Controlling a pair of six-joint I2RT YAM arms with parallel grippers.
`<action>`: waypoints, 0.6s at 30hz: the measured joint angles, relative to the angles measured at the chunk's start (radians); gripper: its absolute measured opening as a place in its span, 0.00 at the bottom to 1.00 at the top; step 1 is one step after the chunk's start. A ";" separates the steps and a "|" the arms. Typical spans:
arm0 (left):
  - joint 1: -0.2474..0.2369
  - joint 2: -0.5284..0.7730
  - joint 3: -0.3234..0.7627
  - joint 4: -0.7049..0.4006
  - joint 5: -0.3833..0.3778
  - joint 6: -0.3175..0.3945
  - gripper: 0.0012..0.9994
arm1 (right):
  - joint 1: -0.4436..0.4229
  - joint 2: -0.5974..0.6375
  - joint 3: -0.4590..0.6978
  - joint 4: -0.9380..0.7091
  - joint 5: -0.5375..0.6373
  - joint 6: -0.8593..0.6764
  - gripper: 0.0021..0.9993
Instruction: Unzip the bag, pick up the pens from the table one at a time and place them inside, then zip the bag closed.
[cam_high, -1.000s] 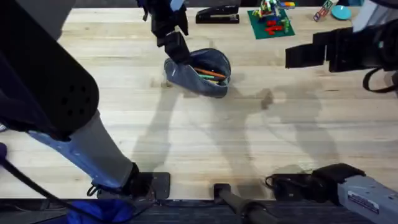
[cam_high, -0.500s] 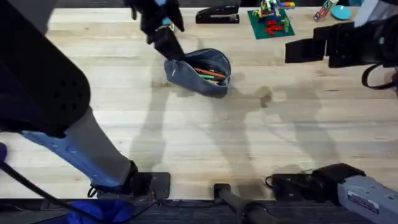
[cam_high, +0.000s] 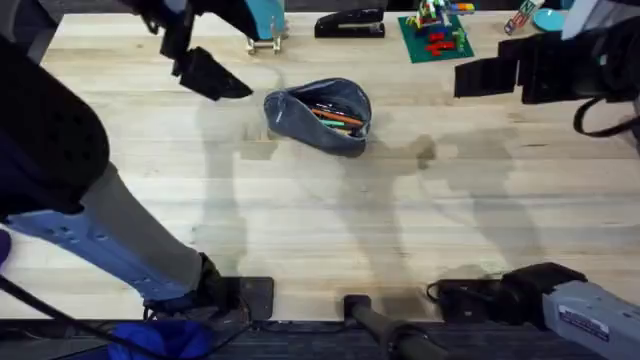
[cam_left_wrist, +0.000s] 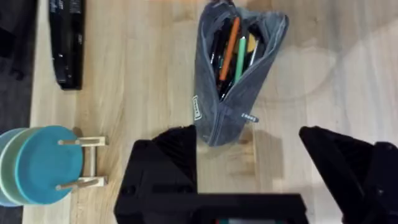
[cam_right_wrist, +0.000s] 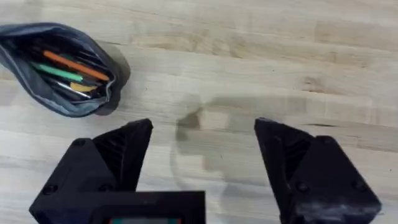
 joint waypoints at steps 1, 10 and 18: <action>0.015 -0.001 -0.010 0.001 0.013 0.021 1.00 | 0.000 0.000 0.000 0.000 0.000 0.000 1.00; 0.074 -0.001 -0.267 0.161 0.078 0.116 1.00 | 0.000 0.000 0.000 0.000 0.000 0.027 1.00; 0.154 -0.001 -0.424 0.364 0.191 0.121 1.00 | 0.000 0.000 0.000 0.000 0.000 0.040 1.00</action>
